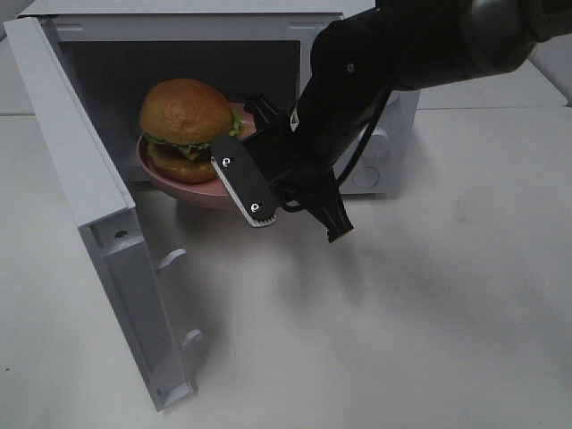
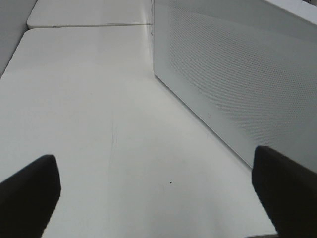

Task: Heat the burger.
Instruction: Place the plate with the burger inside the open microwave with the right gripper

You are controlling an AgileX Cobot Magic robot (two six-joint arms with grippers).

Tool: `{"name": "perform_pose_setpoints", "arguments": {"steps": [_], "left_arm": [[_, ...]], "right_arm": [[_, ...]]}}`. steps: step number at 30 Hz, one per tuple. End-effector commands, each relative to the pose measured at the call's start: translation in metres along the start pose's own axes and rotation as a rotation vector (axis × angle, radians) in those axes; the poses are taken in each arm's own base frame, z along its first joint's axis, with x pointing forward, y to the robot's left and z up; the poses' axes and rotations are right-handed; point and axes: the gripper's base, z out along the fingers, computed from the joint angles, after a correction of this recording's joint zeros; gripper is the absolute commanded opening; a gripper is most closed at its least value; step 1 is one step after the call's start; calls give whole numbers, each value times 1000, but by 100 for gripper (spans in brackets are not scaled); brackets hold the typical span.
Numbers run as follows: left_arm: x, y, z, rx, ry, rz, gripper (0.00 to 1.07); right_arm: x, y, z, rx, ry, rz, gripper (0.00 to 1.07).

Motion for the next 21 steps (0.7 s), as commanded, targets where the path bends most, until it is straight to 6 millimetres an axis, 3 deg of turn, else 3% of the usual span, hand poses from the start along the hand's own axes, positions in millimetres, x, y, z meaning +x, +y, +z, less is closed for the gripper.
{"name": "perform_pose_setpoints", "arguments": {"steps": [1, 21], "left_arm": [[2, 0, -3, 4, -24, 5, 100], [2, 0, -3, 4, -24, 5, 100]], "right_arm": [[-1, -16, -6, 90, 2, 31, 0], [1, -56, 13, 128, 54, 157, 2]]}}
